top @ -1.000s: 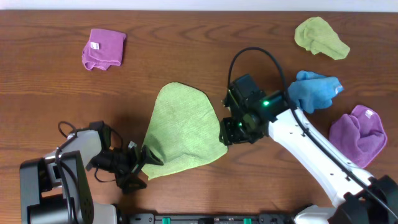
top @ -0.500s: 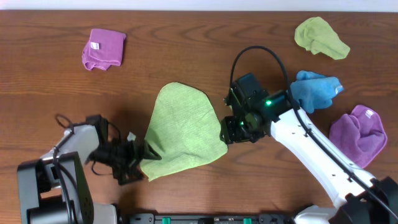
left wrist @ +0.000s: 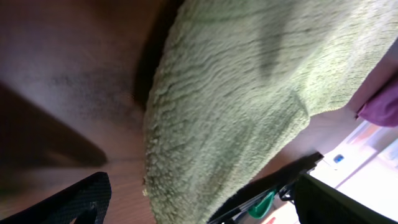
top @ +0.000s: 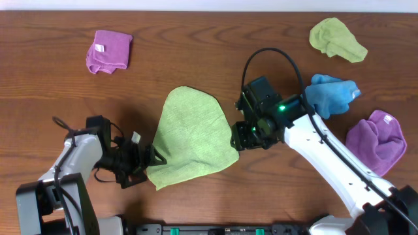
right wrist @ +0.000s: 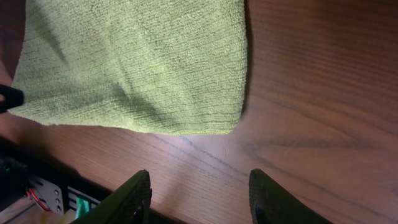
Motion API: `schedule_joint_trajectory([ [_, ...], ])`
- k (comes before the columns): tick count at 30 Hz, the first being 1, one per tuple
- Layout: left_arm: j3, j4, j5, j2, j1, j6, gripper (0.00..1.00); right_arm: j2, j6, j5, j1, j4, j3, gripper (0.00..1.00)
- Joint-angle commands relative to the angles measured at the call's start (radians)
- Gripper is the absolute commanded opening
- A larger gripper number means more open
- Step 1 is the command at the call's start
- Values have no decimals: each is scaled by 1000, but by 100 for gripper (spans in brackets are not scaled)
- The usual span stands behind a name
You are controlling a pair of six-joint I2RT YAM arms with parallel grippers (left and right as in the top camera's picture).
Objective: Fold the cloth
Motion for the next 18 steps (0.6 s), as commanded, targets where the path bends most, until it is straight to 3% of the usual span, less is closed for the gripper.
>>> schedule_joint_trajectory([
  [1, -33, 34, 50, -5, 6, -43, 95, -18, -11, -1, -5, 3, 12, 51],
  [10, -122, 170, 109, -5, -4, -179, 95, -18, -11, -1, -5, 17, 12, 52],
  [16, -150, 200, 157, -5, -10, -198, 100, -18, -11, -1, -5, 18, 12, 52],
  [18, -153, 200, 156, -5, -14, -199, 95, -18, -11, -1, -5, 18, 12, 52],
])
